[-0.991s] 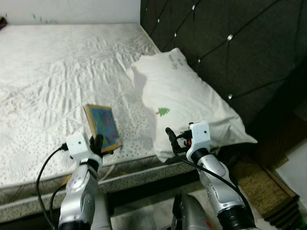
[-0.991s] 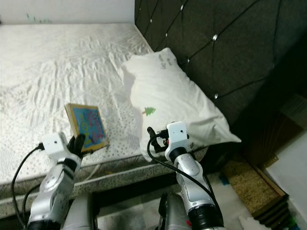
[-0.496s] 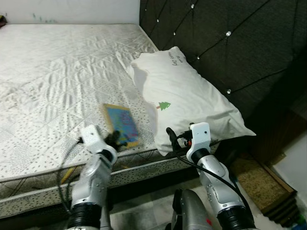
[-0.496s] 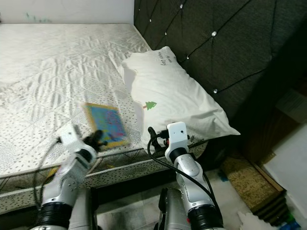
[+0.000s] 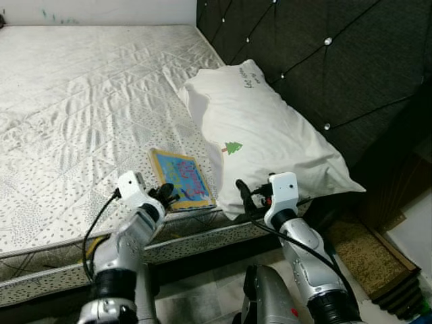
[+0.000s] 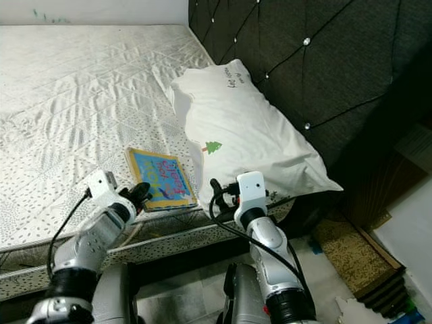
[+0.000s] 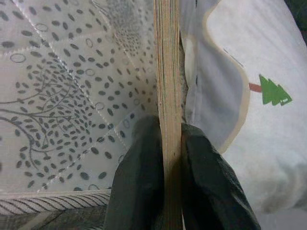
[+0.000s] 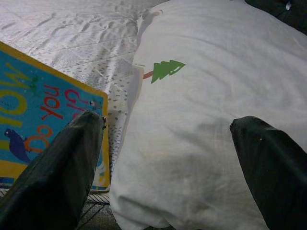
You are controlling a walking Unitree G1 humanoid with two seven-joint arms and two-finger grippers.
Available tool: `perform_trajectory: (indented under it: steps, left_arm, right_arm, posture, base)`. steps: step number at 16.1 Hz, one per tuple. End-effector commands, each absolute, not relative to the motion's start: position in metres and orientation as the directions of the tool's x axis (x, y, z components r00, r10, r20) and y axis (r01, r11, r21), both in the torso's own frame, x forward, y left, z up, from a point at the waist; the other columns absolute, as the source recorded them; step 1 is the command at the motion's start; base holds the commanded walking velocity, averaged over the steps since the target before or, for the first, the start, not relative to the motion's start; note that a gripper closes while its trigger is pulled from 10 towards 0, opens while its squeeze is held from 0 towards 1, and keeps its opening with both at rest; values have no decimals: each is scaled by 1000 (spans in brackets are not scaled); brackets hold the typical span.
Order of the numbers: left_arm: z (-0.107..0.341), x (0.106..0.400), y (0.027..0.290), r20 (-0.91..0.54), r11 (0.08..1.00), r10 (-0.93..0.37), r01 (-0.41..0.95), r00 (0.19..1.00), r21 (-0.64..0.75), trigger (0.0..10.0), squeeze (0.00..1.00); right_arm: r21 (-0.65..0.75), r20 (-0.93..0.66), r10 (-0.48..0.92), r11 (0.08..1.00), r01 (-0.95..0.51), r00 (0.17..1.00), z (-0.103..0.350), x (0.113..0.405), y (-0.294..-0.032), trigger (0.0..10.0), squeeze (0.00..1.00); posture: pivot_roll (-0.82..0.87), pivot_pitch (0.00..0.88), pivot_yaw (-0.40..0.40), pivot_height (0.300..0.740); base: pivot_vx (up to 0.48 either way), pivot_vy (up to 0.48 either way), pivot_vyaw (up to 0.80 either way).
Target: Clean up the room
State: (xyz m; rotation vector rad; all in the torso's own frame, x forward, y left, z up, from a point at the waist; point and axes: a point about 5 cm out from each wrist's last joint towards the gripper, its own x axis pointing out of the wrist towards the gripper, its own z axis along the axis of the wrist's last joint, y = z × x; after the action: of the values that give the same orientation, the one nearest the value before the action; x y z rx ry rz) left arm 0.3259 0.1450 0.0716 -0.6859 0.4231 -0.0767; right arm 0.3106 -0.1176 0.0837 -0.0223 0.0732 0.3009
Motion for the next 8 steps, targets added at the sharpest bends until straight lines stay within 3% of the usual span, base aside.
perform_trajectory:
  steps: [1,8]
  left_arm:
    - [64,325,136,-401,775,-274,-46,874,-630,10000,0]
    - [68,328,110,-395,690,-447,29,803,-723,10000,0]
  right_arm:
    - [-24,-70,284,958,-287,956,86,312,-122,10000,0]
    - [-29,-69,278,960,-280,958,86,312,-124,10000,0]
  posture:
    - [22,63,-93,558]
    - [13,62,-88,558]
  base:
    - [0,0,0]
    - [0,0,0]
